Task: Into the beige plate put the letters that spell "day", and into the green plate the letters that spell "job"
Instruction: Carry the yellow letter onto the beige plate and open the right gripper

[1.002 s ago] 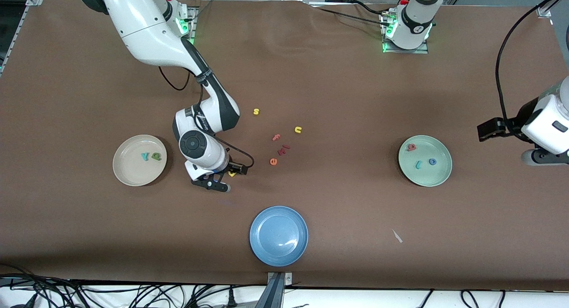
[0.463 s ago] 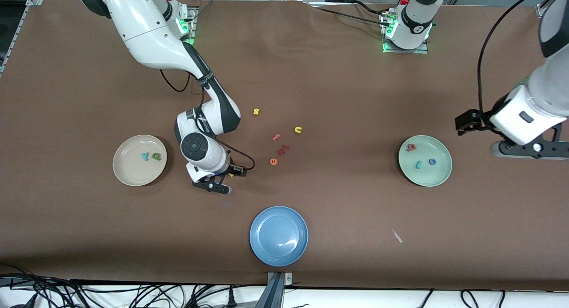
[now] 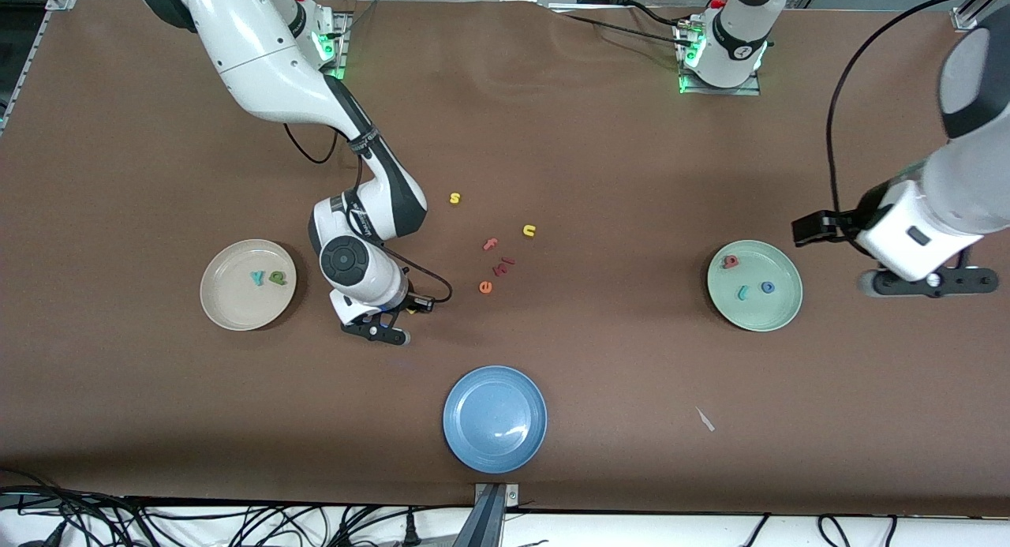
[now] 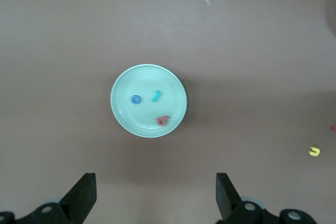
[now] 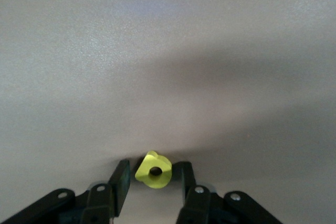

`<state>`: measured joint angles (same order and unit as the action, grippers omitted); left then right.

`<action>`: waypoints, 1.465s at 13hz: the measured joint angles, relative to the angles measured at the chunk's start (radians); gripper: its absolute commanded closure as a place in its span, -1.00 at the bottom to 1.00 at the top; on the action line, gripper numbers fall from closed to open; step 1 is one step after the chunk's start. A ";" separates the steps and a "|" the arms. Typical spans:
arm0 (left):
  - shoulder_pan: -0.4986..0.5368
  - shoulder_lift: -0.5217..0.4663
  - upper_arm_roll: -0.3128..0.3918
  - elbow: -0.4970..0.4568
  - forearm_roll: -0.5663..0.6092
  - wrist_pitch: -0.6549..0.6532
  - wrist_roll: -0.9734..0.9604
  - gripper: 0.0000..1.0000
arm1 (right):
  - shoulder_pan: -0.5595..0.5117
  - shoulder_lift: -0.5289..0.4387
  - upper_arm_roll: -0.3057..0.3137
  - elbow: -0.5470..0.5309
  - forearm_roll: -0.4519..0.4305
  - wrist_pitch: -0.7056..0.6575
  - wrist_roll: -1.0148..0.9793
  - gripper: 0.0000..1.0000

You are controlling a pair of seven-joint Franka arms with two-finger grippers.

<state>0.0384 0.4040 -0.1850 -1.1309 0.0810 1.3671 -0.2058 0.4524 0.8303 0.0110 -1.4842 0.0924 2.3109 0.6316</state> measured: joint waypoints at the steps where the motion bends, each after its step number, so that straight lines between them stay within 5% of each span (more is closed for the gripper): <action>1: 0.000 -0.007 0.016 0.000 -0.001 0.000 0.002 -1.00 | 0.000 0.000 0.000 0.001 0.000 0.000 0.000 0.40; 8: -0.001 -0.051 0.035 -0.076 -0.001 0.095 0.077 -1.00 | 0.000 0.000 0.000 0.004 0.000 -0.003 0.000 0.67; 12: -0.036 -0.074 0.109 -0.107 -0.051 0.101 0.086 -1.00 | -0.003 -0.016 -0.012 0.026 -0.023 -0.066 -0.038 0.69; 15: -0.035 -0.095 0.119 -0.138 -0.052 0.112 0.097 -1.00 | -0.009 -0.088 -0.067 0.002 -0.027 -0.177 -0.183 0.69; 19: -0.041 -0.126 0.118 -0.176 -0.052 0.121 0.098 -1.00 | -0.015 -0.233 -0.166 -0.168 -0.028 -0.179 -0.437 0.69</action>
<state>-0.0025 0.2775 -0.0671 -1.3066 0.0289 1.4883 -0.1083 0.4372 0.5973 -0.1546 -1.6526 0.0640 2.1314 0.1951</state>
